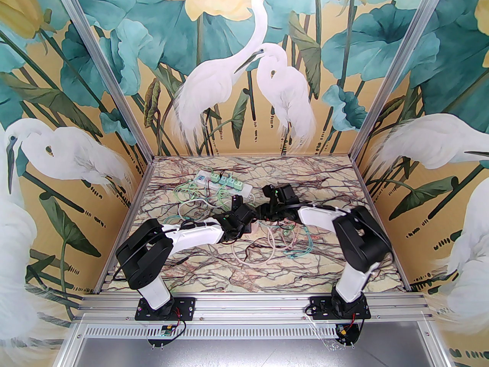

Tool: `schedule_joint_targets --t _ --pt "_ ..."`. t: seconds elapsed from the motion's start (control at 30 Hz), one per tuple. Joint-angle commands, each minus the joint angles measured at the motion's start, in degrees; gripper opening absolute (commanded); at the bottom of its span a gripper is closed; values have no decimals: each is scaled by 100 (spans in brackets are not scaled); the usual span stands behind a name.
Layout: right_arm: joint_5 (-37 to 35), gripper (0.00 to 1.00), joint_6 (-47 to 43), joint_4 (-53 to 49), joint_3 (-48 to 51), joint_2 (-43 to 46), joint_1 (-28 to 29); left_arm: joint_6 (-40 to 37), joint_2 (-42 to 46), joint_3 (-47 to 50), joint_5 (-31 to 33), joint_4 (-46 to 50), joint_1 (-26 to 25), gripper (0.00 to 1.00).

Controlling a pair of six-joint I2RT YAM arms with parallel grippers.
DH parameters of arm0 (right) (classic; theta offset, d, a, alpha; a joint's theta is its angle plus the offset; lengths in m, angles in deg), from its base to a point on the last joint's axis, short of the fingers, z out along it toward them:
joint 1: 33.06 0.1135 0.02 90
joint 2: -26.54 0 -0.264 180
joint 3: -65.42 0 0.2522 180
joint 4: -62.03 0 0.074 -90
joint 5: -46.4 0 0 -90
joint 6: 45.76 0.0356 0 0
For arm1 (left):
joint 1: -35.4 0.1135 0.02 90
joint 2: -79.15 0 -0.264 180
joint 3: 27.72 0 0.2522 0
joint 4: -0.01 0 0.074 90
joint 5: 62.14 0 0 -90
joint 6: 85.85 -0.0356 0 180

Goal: Pull the plug off the socket

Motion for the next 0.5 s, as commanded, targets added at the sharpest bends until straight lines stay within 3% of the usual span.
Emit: schedule_joint_targets --t 0.0,0.37,0.47 --pt "20 36 65 -151 -185 -193 81 -12 25 58 -14 192 43 34" --pt "-1043 41 -284 -903 -187 -62 179 9 -114 -93 -48 278 41 34" --pt "-1020 41 -296 -892 -171 -43 178 24 -113 -93 -54 258 44 34"
